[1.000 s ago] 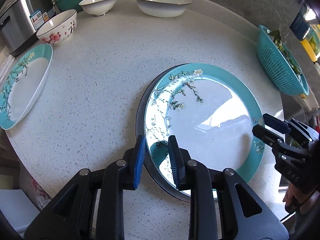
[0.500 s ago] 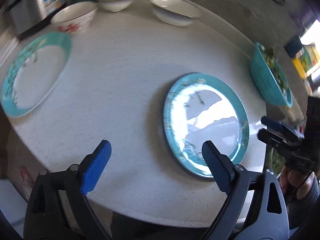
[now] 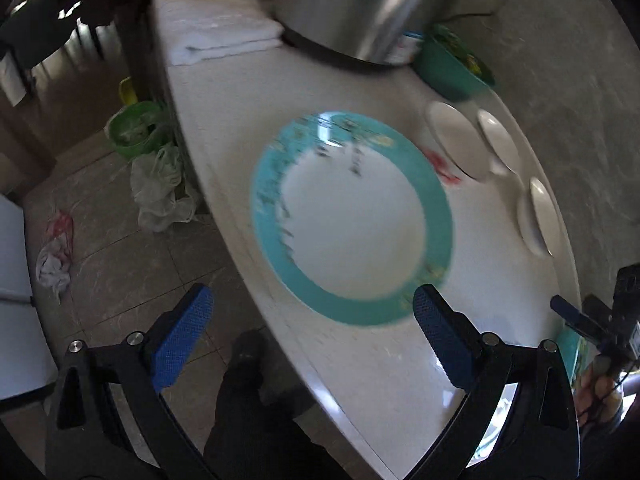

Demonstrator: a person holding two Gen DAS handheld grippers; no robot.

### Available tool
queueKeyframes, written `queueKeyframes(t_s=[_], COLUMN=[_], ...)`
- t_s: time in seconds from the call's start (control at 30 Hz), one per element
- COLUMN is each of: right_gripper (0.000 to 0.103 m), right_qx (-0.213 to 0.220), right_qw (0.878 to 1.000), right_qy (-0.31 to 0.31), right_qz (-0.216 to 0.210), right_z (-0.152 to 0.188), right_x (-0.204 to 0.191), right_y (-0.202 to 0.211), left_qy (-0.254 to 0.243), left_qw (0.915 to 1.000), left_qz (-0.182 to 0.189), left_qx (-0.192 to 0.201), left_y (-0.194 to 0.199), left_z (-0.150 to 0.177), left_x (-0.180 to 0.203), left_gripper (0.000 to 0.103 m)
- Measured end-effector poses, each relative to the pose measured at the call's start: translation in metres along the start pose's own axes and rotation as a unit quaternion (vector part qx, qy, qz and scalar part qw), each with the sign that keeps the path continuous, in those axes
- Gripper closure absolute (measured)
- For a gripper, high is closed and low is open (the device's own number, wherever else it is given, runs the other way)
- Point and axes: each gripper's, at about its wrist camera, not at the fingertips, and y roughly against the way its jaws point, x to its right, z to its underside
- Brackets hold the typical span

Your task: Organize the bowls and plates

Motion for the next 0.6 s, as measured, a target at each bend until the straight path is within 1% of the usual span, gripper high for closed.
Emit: queueKeyframes(t_s=[0.07,0.1,0.17,0.2,0.27,0.33,0.4,0.47,0.5,0.53,0.57,0.6], right_gripper=[0.021,0.024,0.024,0.025,0.025,0.025,0.025,0.025,0.025,0.025,0.025,0.028], right_qx=[-0.031,-0.044,-0.07,-0.085,-0.103,-0.116,-0.125,-0.134,-0.141,-0.145,-0.148,-0.152], right_qw=[0.999,0.999,0.998,0.996,0.995,0.993,0.992,0.99,0.989,0.989,0.988,0.988], right_qy=[-0.002,0.0,0.002,0.001,-0.002,-0.009,-0.016,-0.022,-0.024,-0.026,-0.028,-0.031], right_qz=[-0.011,-0.012,-0.005,-0.005,-0.002,-0.007,-0.018,-0.022,-0.022,-0.022,-0.023,-0.025], right_z=[-0.023,-0.034,-0.051,-0.059,-0.068,-0.075,-0.079,-0.078,-0.077,-0.077,-0.075,-0.075], right_x=[-0.007,-0.011,-0.016,-0.018,-0.019,-0.019,-0.02,-0.018,-0.017,-0.015,-0.013,-0.011], right_y=[-0.037,-0.056,-0.082,-0.098,-0.116,-0.131,-0.144,-0.151,-0.156,-0.158,-0.16,-0.163], left_qy=[0.011,0.014,0.008,0.003,-0.001,0.0,-0.006,-0.015,-0.021,-0.022,-0.021,-0.024], left_qw=[0.9999,0.9999,0.9997,0.9996,0.9992,0.9985,0.9975,0.997,0.9965,0.9957,0.9951,0.9946], left_qz=[0.002,0.004,0.006,0.009,0.008,0.028,0.037,0.04,0.042,0.05,0.059,0.061], left_qx=[0.001,-0.005,-0.022,-0.027,-0.038,-0.047,-0.06,-0.064,-0.07,-0.074,-0.077,-0.08], left_y=[-0.007,-0.012,-0.02,-0.025,-0.034,-0.043,-0.054,-0.062,-0.066,-0.069,-0.072,-0.076], left_z=[-0.013,-0.021,-0.029,-0.031,-0.04,-0.047,-0.058,-0.068,-0.07,-0.073,-0.076,-0.08], left_x=[-0.014,-0.02,-0.03,-0.033,-0.039,-0.046,-0.052,-0.053,-0.053,-0.055,-0.057,-0.057], left_gripper=[0.003,0.004,0.004,0.006,0.011,0.025,0.028,0.029,0.035,0.043,0.047,0.052])
